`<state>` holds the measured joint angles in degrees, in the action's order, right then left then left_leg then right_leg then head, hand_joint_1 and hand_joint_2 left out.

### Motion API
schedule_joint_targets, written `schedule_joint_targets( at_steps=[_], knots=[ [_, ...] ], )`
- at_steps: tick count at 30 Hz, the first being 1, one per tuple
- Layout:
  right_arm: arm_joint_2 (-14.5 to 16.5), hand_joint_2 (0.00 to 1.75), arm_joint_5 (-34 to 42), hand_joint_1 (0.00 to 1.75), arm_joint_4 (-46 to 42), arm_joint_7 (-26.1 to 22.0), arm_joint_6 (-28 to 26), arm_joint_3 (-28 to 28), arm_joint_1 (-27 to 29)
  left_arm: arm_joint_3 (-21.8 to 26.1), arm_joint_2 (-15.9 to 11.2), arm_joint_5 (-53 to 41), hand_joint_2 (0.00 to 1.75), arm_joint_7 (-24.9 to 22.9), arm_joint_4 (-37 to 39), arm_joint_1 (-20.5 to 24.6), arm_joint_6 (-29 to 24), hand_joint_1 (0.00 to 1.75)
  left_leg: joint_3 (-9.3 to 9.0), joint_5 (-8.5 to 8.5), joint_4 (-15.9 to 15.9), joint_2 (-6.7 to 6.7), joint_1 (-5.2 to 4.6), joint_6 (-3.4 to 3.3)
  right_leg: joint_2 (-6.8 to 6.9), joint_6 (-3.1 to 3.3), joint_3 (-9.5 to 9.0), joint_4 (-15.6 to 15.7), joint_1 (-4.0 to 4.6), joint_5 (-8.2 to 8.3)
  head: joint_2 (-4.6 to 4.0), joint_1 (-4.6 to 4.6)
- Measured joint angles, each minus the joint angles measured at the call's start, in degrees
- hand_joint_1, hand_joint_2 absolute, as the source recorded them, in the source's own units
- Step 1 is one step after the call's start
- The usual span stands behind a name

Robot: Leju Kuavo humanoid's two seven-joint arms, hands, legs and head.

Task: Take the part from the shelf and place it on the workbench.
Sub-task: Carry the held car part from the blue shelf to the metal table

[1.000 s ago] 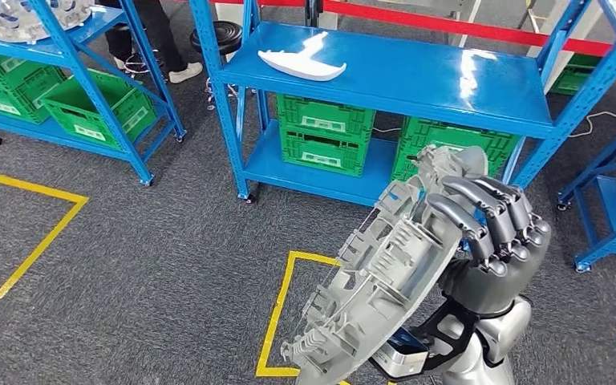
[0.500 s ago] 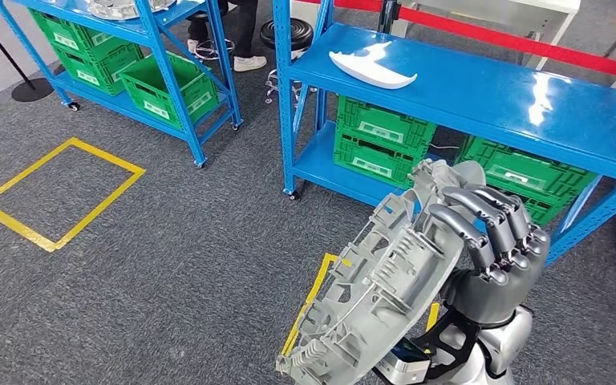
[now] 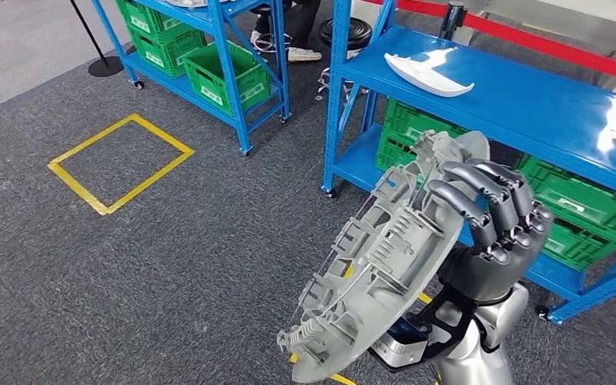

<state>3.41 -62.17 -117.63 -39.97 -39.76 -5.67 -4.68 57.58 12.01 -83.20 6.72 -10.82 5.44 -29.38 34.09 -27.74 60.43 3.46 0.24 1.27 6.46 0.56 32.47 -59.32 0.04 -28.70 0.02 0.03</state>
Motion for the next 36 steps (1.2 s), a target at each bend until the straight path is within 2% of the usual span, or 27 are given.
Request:
schedule_joint_targets(
  at_steps=[1, 3, 5, 7, 8, 9, 10, 11, 12, 14, 15, 16, 18, 19, 21, 22, 23, 24, 25, 26, 27, 28, 30, 31, 33, 34, 36],
  knots=[
    [0.0, 1.75, 0.22, 1.75, 0.07, 0.0, 0.0, 0.05, -0.21, 0.32, 0.08, 0.35, 1.75, -0.57, 0.01, 0.01, 0.21, 0.0, -0.01, -0.13, -0.42, -0.05, -0.15, -0.44, 0.48, -0.31, 0.01, -0.05, 0.18, -0.03, 0.0, 0.08],
    [0.0, 1.75, 0.63, 1.75, 0.29, 0.03, 0.0, 0.16, -0.64, 0.87, 0.11, 0.73, 1.75, -1.39, 0.02, -0.18, 0.54, 0.0, 0.19, 0.2, -0.51, -1.36, -0.05, -1.21, 0.92, -0.94, -0.11, -0.09, 0.12, -0.16, 0.0, 0.18],
    [-0.01, 1.75, 0.81, 1.75, 0.55, 0.05, 0.0, 0.19, -1.0, 1.26, 0.13, 0.95, 1.75, -1.74, 0.02, -0.21, 0.73, 0.0, 0.33, 0.6, -0.71, -2.61, 0.18, -1.92, -1.62, -1.62, 0.65, -2.21, -0.2, -1.85, 0.0, 0.22],
    [-0.02, 1.75, 0.76, 1.75, 0.85, 0.05, 0.0, 0.19, -1.11, 1.46, 0.14, 0.99, 1.75, -1.85, 0.01, -0.01, 0.9, 0.0, 0.65, 0.92, -0.75, -3.94, 0.29, -2.41, -5.03, -1.98, 3.52, -8.5, -0.43, -5.39, 0.0, 0.29],
    [-0.02, 1.75, 0.64, 1.75, 1.03, 0.05, 0.0, 0.19, -1.08, 1.52, 0.14, 0.96, 1.75, -1.9, 0.01, 0.05, 1.07, 0.0, 0.82, 1.03, -0.72, -4.67, 0.27, -2.52, -5.74, -2.02, 5.33, -12.25, -0.45, -6.97, 0.0, 0.32],
    [-0.02, 1.75, 0.46, 1.75, 1.2, 0.06, 0.0, 0.19, -1.0, 1.56, 0.13, 0.96, 1.75, -1.97, 0.01, 0.02, 1.33, 0.0, 0.94, 1.11, -0.7, -5.45, 0.24, -2.56, -6.03, -2.01, 6.65, -14.92, -0.46, -7.7, 0.0, 0.31],
    [-0.02, 1.75, 0.2, 1.75, 1.33, 0.06, 0.0, 0.19, -0.91, 1.61, 0.13, 1.01, 1.75, -2.03, 0.01, -0.05, 1.69, 0.0, 1.02, 1.21, -0.67, -6.27, 0.23, -2.52, -6.16, -1.95, 7.07, -15.7, -0.47, -7.36, 0.0, 0.31],
    [-0.02, 1.75, -0.07, 1.75, 1.4, 0.05, 0.0, 0.19, -0.82, 1.66, 0.12, 1.14, 1.75, -2.06, 0.01, -0.11, 2.06, 0.0, 1.06, 1.3, -0.63, -7.07, 0.23, -2.45, -6.29, -1.85, 6.52, -14.52, -0.5, -6.11, 0.0, 0.31],
    [-0.02, 1.75, -0.32, 1.75, 1.43, 0.05, 0.0, 0.19, -0.75, 1.73, 0.13, 1.32, 1.75, -2.06, 0.01, -0.14, 2.52, 0.0, 1.07, 1.39, -0.58, -7.89, 0.25, -2.34, -6.79, -1.69, 4.83, -11.11, -0.57, -4.06, 0.0, 0.32],
    [-0.02, 1.75, -0.58, 1.75, 1.44, 0.04, 0.01, 0.19, -0.68, 1.94, 0.2, 1.61, 1.75, -1.92, 0.02, -0.1, 3.36, 0.0, 1.23, 1.59, -0.45, -9.36, 0.29, -1.91, -9.34, -1.35, 1.19, -3.63, -0.69, -1.23, 0.0, 0.3],
    [-0.02, 1.75, -0.61, 1.75, 1.45, 0.04, 0.01, 0.19, -0.66, 2.08, 0.23, 1.67, 1.75, -1.84, 0.03, -0.06, 3.69, 0.0, 1.41, 1.74, -0.44, -9.97, 0.34, -1.56, -10.32, -1.21, 0.06, -1.15, -0.65, -0.53, 0.0, 0.29],
    [-0.02, 1.75, -0.58, 1.75, 1.48, 0.04, 0.01, 0.19, -0.64, 2.22, 0.26, 1.69, 1.75, -1.76, 0.03, -0.07, 3.93, 0.0, 1.62, 1.91, -0.52, -10.49, 0.42, -1.16, -10.87, -1.07, -0.25, -0.26, -0.53, -0.55, 0.0, 0.28],
    [-0.01, 1.75, -0.55, 1.75, 1.54, 0.05, 0.0, 0.19, -0.64, 2.46, 0.27, 1.72, 1.75, -1.72, 0.05, -0.16, 4.19, 0.0, 2.04, 2.34, -0.85, -11.59, 0.61, -0.26, -9.75, -0.52, -0.22, 0.11, -0.39, -0.14, 0.0, 0.27],
    [-0.01, 1.75, -0.55, 1.75, 1.57, 0.05, 0.01, 0.19, -0.67, 2.55, 0.28, 1.73, 1.75, -1.72, 0.07, -0.22, 4.26, 0.0, 2.31, 2.26, -0.67, -11.18, 0.58, 0.04, -9.05, -0.13, -0.32, 0.4, -0.42, 0.11, 0.0, 0.25],
    [0.0, 1.75, -0.5, 1.75, 1.6, 0.03, 0.0, 0.19, -0.67, 2.65, 0.27, 1.78, 1.75, -1.69, 0.09, -0.16, 4.31, 0.0, 3.92, 0.27, 2.34, -8.22, 0.35, 0.41, -7.35, 0.7, -0.52, 0.95, -0.51, 0.47, 0.0, -0.02],
    [0.0, 1.75, -0.43, 1.75, 1.63, 0.02, 0.0, 0.19, -0.63, 2.67, 0.27, 1.8, 1.75, -1.59, 0.09, -0.09, 4.32, 0.0, 5.35, -1.56, 5.48, -6.21, 0.25, 0.51, -6.46, 0.95, -0.55, 1.0, -0.35, 0.48, 0.0, -0.14],
    [0.0, 1.75, -0.32, 1.75, 1.67, 0.01, -0.01, 0.19, -0.56, 2.67, 0.27, 1.74, 1.75, -1.43, 0.09, -0.04, 4.34, 0.0, 6.96, -3.43, 9.1, -4.99, 0.25, 0.66, -5.57, 1.14, -0.51, 0.99, -0.24, 0.44, 0.0, -0.27],
    [0.0, 1.75, -0.21, 1.75, 1.74, 0.01, 0.0, 0.19, -0.51, 2.67, 0.27, 1.62, 1.75, -1.21, 0.09, -0.03, 4.35, 0.0, 8.23, -4.71, 12.19, -4.39, 0.32, 0.81, -4.68, 1.21, -0.47, 0.98, -0.15, 0.42, 0.0, -0.27],
    [0.0, 1.75, -0.15, 1.75, 1.81, 0.0, 0.0, 0.19, -0.48, 2.67, 0.27, 1.4, 1.75, -0.96, 0.09, -0.07, 4.36, 0.0, 8.74, -5.06, 13.79, -4.09, 0.39, 0.94, -3.82, 1.23, -0.44, 0.96, -0.11, 0.41, 0.0, -0.27],
    [0.0, 1.75, -0.11, 1.75, 1.87, 0.01, 0.0, 0.19, -0.44, 2.67, 0.26, 1.09, 1.75, -0.76, 0.08, -0.11, 4.37, 0.0, 8.16, -4.41, 13.28, -3.84, 0.46, 1.04, -3.02, 1.19, -0.42, 0.93, -0.11, 0.38, 0.0, -0.28],
    [0.0, 1.75, -0.1, 1.75, 1.91, 0.02, 0.0, 0.19, -0.37, 2.66, 0.21, 0.75, 1.75, -0.63, 0.07, -0.12, 4.37, 0.0, 6.49, -3.0, 10.73, -3.41, 0.54, 1.1, -2.25, 1.1, -0.42, 0.85, -0.13, 0.32, 0.0, -0.28],
    [0.0, 1.75, -0.13, 1.75, 1.92, 0.01, 0.0, 0.19, -0.3, 2.64, 0.16, 0.39, 1.75, -0.59, 0.06, -0.09, 4.38, 0.0, 4.24, -1.53, 7.01, -2.31, 0.57, 1.1, -1.55, 0.92, -0.43, 0.69, -0.11, 0.21, 0.0, -0.3],
    [0.0, 1.75, -0.29, 1.75, 1.91, 0.01, -0.01, 0.19, -0.08, 2.56, 0.06, -0.17, 1.75, -0.76, 0.05, 0.13, 4.44, 0.0, 0.79, 0.1, 1.1, -0.43, 0.35, 0.53, -0.38, 0.3, -0.3, 0.18, 0.19, -0.18, 0.0, -0.24],
    [0.01, 1.75, -0.45, 1.75, 1.9, 0.0, -0.01, 0.19, 0.07, 2.52, 0.03, -0.32, 1.75, -0.87, 0.05, 0.2, 4.54, 0.0, 0.25, 0.18, -0.05, -0.01, 0.21, 0.12, 0.09, -0.02, -0.26, -0.01, 0.35, -0.32, 0.0, -0.16],
    [0.02, 1.75, -0.92, 1.75, 1.88, 0.01, 0.0, 0.19, 0.47, 2.5, -0.09, -0.09, 1.75, -0.58, 0.05, 0.14, 4.87, 0.0, 0.51, 0.25, -0.21, -1.11, 0.05, -0.79, 1.07, -0.6, -0.36, -0.02, 0.4, -0.4, 0.0, 0.04],
    [0.02, 1.75, -1.15, 1.75, 1.84, 0.04, 0.0, 0.19, 0.71, 2.5, -0.15, 0.19, 1.75, -0.26, 0.04, -0.01, 5.04, 0.0, 0.55, 0.36, -0.33, -1.69, 0.08, -1.12, 0.67, -0.97, -0.44, -0.21, 0.24, -0.64, 0.0, 0.06],
    [0.02, 1.75, -1.4, 1.75, 1.51, 0.06, -0.01, 0.15, 1.44, 2.52, -0.28, 0.66, 1.75, 0.13, 0.02, -0.13, 5.17, 0.0, 0.54, 0.67, -0.56, -2.9, 0.28, -1.82, -2.27, -1.65, 0.54, -2.86, -0.14, -2.58, 0.0, 0.16]
  ],
)
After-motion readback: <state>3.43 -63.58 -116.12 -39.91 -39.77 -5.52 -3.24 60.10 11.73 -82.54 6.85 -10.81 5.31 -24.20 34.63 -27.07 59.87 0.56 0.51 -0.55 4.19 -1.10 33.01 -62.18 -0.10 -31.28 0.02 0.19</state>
